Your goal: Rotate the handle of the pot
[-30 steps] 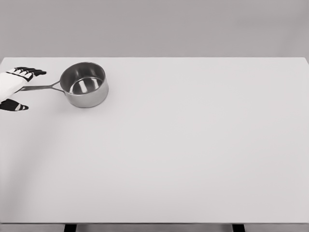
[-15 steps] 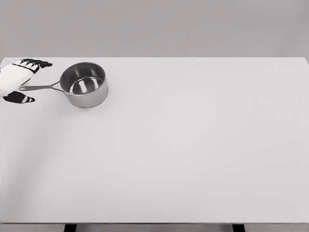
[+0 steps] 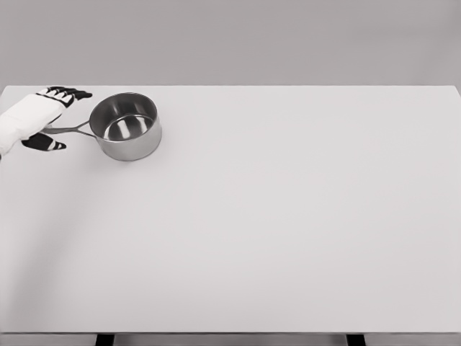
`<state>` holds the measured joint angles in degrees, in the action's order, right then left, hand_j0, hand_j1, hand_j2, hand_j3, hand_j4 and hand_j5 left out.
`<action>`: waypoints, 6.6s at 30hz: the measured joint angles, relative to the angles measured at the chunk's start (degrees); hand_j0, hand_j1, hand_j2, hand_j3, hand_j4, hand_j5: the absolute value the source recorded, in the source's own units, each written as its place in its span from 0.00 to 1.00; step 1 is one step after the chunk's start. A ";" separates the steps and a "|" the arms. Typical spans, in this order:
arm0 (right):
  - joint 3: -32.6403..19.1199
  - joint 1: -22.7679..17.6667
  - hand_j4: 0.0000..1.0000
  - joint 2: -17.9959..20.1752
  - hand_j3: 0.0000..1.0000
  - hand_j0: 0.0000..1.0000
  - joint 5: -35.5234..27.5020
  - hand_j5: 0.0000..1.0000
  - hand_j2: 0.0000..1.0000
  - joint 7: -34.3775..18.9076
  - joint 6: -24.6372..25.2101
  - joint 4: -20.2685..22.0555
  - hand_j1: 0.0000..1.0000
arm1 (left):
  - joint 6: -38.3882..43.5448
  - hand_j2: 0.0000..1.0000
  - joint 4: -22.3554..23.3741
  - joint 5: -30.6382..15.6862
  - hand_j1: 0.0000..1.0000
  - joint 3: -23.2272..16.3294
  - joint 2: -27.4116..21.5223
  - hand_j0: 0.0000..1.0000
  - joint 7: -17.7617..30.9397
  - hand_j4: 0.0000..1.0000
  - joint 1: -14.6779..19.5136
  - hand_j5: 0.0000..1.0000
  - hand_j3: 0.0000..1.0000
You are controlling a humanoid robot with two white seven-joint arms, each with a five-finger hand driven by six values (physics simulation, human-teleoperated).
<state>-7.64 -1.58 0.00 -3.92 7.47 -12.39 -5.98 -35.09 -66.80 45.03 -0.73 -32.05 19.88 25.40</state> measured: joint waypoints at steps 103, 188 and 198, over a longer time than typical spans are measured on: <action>0.00 0.00 1.00 0.00 1.00 1.00 0.00 1.00 1.00 0.00 0.00 0.00 1.00 | -0.02 1.00 16.71 7.57 1.00 -0.13 0.19 1.00 -0.68 1.00 12.75 1.00 1.00; 0.00 0.00 1.00 0.00 1.00 1.00 0.00 1.00 1.00 0.00 0.00 0.00 1.00 | -0.03 1.00 11.07 7.63 1.00 -1.02 0.83 1.00 -0.50 1.00 10.72 1.00 1.00; 0.00 0.00 1.00 0.00 1.00 1.00 0.00 1.00 1.00 0.00 0.00 0.00 1.00 | -0.05 1.00 -10.70 2.09 1.00 -5.47 1.02 1.00 -0.06 1.00 1.59 1.00 1.00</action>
<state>-7.64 -1.58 0.00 -3.92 7.47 -12.39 -5.98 -35.14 -77.50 47.12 -6.20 -31.04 19.82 26.98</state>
